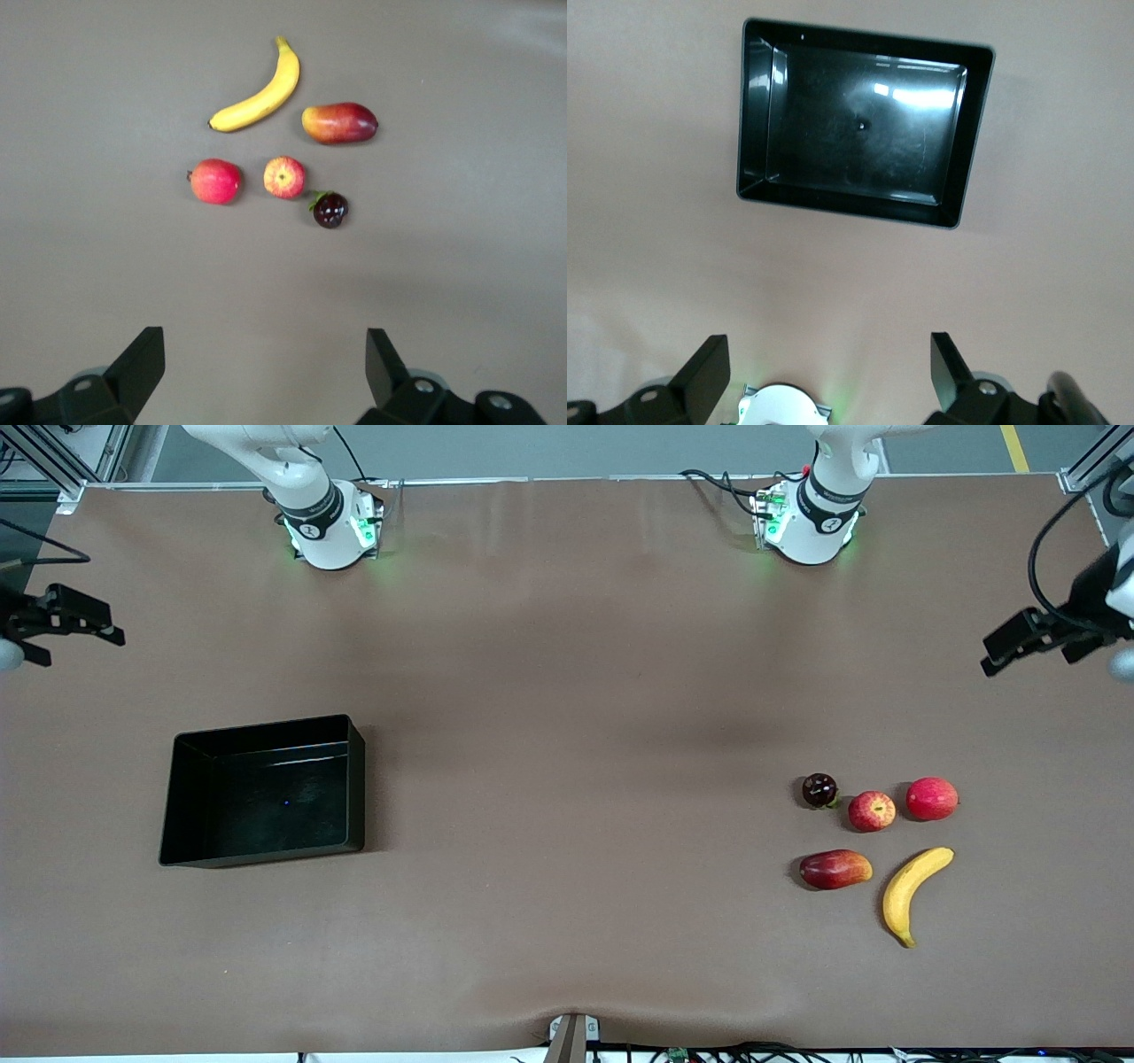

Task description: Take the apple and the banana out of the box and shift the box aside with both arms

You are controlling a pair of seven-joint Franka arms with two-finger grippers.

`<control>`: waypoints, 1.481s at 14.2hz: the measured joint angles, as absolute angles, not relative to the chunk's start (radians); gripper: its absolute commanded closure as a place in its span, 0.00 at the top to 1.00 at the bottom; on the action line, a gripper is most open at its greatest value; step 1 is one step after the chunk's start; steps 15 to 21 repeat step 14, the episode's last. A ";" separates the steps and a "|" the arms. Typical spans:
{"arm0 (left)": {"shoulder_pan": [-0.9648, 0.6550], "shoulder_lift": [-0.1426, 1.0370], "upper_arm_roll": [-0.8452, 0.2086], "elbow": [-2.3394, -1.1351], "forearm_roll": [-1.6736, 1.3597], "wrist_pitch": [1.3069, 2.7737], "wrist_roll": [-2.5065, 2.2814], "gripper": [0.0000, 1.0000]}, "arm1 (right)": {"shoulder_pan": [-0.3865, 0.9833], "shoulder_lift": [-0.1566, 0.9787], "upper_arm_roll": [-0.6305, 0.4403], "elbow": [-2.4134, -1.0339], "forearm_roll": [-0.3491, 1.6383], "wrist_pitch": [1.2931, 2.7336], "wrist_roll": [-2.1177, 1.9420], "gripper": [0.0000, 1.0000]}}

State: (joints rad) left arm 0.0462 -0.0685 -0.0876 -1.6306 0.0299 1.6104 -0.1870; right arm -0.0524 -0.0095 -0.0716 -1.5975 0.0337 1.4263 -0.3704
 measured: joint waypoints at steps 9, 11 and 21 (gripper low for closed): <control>-0.012 -0.142 -0.041 -1.691 0.028 1.592 -0.116 1.00 | -0.043 -0.030 -0.055 -1.576 0.034 1.492 -0.291 1.00; -0.012 -0.141 -0.040 -1.676 0.028 1.562 -0.099 1.00 | -0.043 -0.030 -0.056 -1.568 0.033 1.492 -0.289 1.00; -0.012 -0.137 -0.040 -1.671 0.028 1.547 -0.097 1.00 | -0.042 -0.030 -0.054 -1.568 0.030 1.491 -0.289 1.00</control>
